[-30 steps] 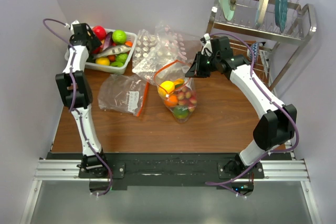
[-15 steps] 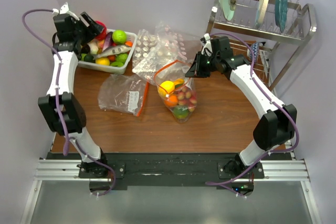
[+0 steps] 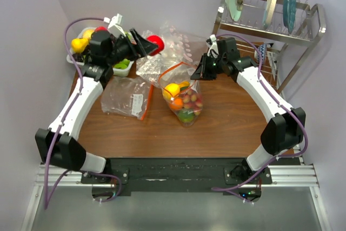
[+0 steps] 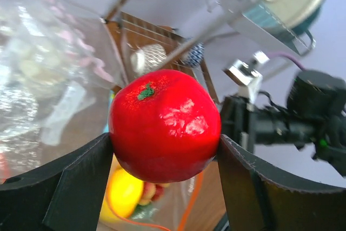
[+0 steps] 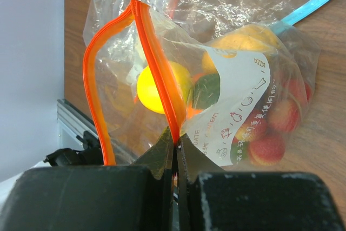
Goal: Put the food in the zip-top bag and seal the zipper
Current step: Place the fake fruit in the zipper food storage bag.
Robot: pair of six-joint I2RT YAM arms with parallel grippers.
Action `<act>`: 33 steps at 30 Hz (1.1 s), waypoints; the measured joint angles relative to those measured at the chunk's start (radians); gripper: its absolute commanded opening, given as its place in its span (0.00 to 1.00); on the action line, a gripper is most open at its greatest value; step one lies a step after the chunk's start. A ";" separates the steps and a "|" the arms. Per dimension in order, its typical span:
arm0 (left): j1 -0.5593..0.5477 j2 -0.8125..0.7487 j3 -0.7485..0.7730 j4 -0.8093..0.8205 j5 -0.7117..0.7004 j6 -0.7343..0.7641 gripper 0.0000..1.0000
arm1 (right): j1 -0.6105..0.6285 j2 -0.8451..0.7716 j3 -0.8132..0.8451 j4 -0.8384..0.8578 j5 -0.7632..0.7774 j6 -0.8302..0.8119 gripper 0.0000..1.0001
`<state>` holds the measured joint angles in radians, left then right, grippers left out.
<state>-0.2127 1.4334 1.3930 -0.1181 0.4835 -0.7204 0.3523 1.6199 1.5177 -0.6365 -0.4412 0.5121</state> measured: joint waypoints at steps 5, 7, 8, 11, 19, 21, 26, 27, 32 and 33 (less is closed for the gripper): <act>-0.132 -0.093 -0.091 0.033 -0.042 0.008 0.55 | 0.000 0.000 0.000 -0.002 -0.001 0.000 0.00; -0.186 -0.101 -0.126 0.042 -0.071 0.021 0.55 | 0.000 0.000 0.000 -0.003 -0.003 0.000 0.00; -0.209 -0.100 -0.142 0.043 -0.086 0.029 0.55 | 0.000 0.000 0.000 -0.003 -0.004 0.000 0.00; -0.275 -0.084 -0.175 0.038 -0.135 0.053 0.55 | 0.000 0.000 0.002 -0.010 -0.004 0.000 0.00; -0.397 -0.005 -0.169 -0.019 -0.322 0.148 0.60 | 0.000 -0.023 0.006 -0.045 -0.002 -0.001 0.00; -0.409 0.017 -0.160 -0.035 -0.361 0.169 0.67 | 0.000 -0.030 0.006 -0.052 0.000 -0.001 0.00; -0.424 0.069 -0.131 -0.064 -0.430 0.203 1.00 | 0.000 -0.037 0.006 -0.060 0.003 -0.001 0.00; -0.424 0.076 -0.122 -0.072 -0.438 0.208 1.00 | 0.000 -0.037 0.006 -0.060 0.004 -0.001 0.00; -0.425 0.106 -0.029 -0.134 -0.444 0.220 1.00 | 0.000 -0.037 0.006 -0.060 0.004 -0.005 0.00; -0.425 0.108 -0.005 -0.149 -0.441 0.225 1.00 | 0.000 -0.037 0.006 -0.060 0.004 -0.006 0.00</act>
<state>-0.6373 1.5410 1.3884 -0.2672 0.0422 -0.4957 0.3523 1.5829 1.5238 -0.6964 -0.4370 0.5056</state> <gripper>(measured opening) 0.996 0.012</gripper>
